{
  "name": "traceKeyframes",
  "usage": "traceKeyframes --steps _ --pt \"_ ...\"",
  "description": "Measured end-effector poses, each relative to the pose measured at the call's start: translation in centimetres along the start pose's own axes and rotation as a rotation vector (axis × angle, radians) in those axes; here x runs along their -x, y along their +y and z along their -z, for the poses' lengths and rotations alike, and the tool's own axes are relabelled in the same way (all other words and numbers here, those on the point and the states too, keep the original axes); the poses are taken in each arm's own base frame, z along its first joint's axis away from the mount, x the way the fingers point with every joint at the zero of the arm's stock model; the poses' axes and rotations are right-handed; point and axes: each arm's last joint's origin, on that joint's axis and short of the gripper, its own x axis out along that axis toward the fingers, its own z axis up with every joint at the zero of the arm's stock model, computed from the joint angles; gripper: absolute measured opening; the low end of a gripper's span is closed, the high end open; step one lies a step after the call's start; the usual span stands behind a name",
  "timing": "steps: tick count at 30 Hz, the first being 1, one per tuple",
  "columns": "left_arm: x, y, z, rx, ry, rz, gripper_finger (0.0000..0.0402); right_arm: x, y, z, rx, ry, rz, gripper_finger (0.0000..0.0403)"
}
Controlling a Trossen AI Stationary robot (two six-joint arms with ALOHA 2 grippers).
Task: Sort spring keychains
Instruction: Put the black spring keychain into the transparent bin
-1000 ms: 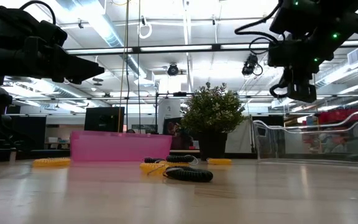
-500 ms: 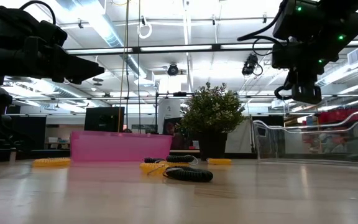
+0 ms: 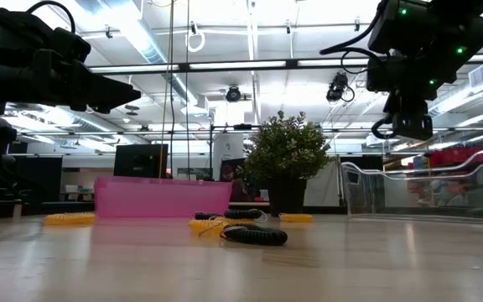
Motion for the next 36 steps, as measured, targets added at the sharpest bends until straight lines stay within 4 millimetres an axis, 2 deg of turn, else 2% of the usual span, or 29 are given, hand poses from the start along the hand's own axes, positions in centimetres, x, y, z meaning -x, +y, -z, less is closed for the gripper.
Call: traceKeyframes --steps 10,16,25,30,36 --pt "0.0 0.0 0.0 0.0 0.0 0.0 0.02 0.0 0.1 0.0 -0.137 -0.003 -0.033 0.0132" --pt "0.0 0.0 0.0 0.0 0.0 0.0 0.02 -1.2 0.4 0.1 -0.25 0.052 -0.278 0.0132" --pt "0.0 0.0 0.0 0.0 0.001 0.0 0.02 -2.7 0.4 0.8 -0.375 0.17 -0.5 0.0133" --pt "0.0 0.0 0.0 0.0 0.0 0.0 0.02 -2.7 0.6 0.3 -0.374 0.131 -0.605 0.0133" --pt "0.0 0.0 0.0 0.0 0.0 0.0 0.02 -2.2 0.8 -0.9 -0.361 -0.009 -0.78 0.0133"
